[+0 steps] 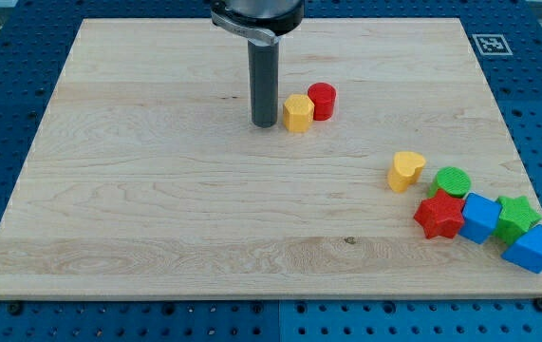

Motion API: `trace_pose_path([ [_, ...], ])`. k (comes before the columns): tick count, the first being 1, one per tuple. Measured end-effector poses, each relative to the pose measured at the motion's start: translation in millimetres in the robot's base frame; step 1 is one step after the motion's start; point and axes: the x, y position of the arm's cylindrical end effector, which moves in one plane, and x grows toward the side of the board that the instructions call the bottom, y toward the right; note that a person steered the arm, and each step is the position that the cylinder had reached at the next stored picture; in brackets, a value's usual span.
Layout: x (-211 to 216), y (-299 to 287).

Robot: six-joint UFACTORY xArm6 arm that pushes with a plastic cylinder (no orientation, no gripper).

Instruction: Push yellow hexagon to yellow heart

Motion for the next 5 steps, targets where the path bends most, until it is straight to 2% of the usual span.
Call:
trace_pose_path([
  [1, -11.1, -10.3],
  [2, -63.0, -49.6],
  [3, -64.5, -28.0],
  [4, -29.9, -20.3],
  [5, -6.6, 15.9],
])
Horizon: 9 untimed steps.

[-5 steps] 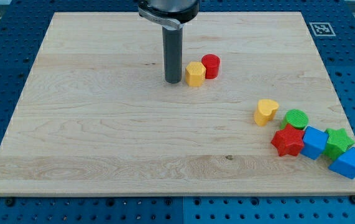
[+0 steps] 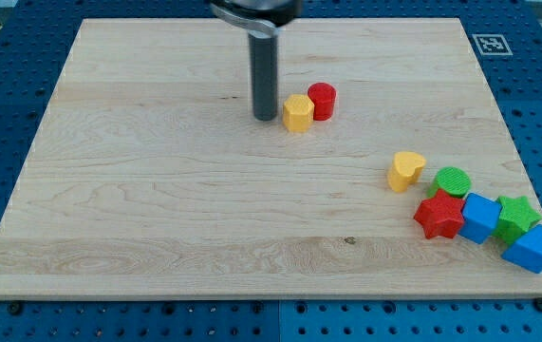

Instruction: Push yellow hexagon to yellow heart

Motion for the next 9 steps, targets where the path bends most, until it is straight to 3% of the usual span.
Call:
trace_pose_path([
  [6, -29.2, 6.7],
  [9, 5.1, 27.1],
])
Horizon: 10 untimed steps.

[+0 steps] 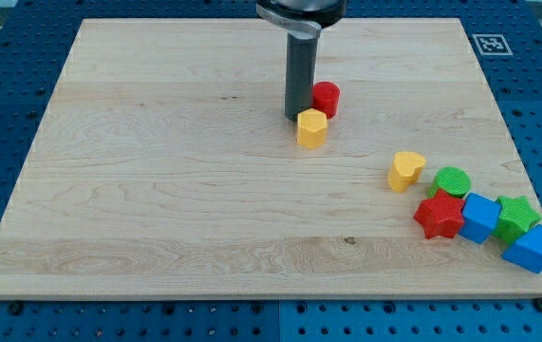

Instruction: Push yellow hexagon to yellow heart

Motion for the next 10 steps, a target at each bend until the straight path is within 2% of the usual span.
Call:
trace_pose_path([
  [5, 105.5, 32.6],
  [8, 128.3, 35.2],
  [10, 135.1, 71.5],
])
